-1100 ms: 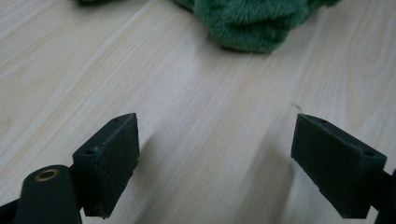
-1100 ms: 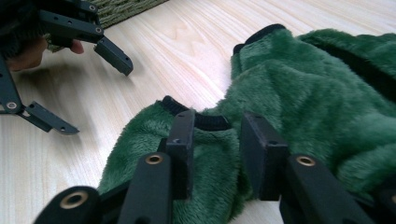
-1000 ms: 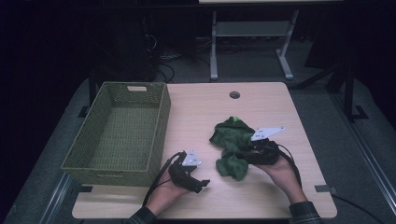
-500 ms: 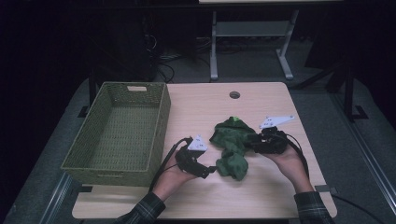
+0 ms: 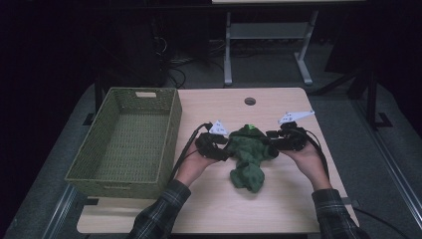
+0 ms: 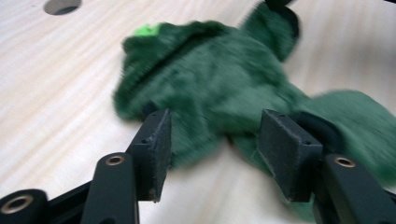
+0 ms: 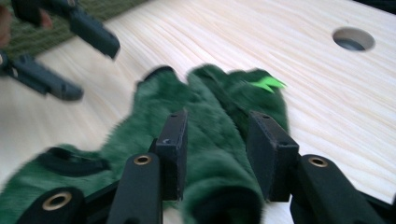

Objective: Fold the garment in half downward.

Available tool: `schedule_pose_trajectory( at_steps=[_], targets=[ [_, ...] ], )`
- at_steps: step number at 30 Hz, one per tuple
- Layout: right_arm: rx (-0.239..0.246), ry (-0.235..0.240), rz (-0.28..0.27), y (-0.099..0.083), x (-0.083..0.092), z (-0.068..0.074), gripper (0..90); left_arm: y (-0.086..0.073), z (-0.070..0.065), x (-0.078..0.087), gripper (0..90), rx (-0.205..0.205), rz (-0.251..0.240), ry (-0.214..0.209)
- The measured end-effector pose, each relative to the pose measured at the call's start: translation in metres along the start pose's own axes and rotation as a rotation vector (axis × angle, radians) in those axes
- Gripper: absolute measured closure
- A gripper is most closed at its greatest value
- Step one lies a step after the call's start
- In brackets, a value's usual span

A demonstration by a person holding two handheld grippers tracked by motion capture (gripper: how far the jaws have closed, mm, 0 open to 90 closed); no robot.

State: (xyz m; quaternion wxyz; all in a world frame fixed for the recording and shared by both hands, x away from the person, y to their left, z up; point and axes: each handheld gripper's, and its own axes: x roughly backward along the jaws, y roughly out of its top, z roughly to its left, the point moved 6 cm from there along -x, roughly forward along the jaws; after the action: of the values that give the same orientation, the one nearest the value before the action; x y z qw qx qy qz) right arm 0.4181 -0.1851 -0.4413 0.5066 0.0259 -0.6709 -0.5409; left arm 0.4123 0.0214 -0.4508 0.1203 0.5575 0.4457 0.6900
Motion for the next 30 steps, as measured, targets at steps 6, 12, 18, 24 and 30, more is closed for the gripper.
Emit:
schedule_pose_trajectory(
  at_steps=[6, 12, 18, 24, 30],
  targets=[
    [-0.026, -0.016, 0.004, 0.006, -0.006, -0.017, 58.9, 0.013, 0.024, -0.015, 51.7, 0.009, -0.013, 0.040],
    [-0.047, -0.033, 0.015, 0.006, -0.021, -0.033, 58.4, 0.014, 0.049, -0.035, 53.1, 0.039, -0.002, 0.063],
    [-0.072, -0.024, 0.067, -0.004, -0.041, -0.039, 58.4, 0.010, 0.063, -0.053, 52.9, 0.068, 0.030, 0.042],
    [-0.070, -0.021, 0.112, -0.014, -0.057, -0.044, 58.7, 0.002, 0.065, -0.070, 52.9, 0.075, 0.057, 0.010],
    [-0.072, -0.028, 0.134, -0.019, -0.064, -0.047, 61.5, -0.002, 0.064, -0.080, 55.3, 0.069, 0.059, -0.009]
  ],
)
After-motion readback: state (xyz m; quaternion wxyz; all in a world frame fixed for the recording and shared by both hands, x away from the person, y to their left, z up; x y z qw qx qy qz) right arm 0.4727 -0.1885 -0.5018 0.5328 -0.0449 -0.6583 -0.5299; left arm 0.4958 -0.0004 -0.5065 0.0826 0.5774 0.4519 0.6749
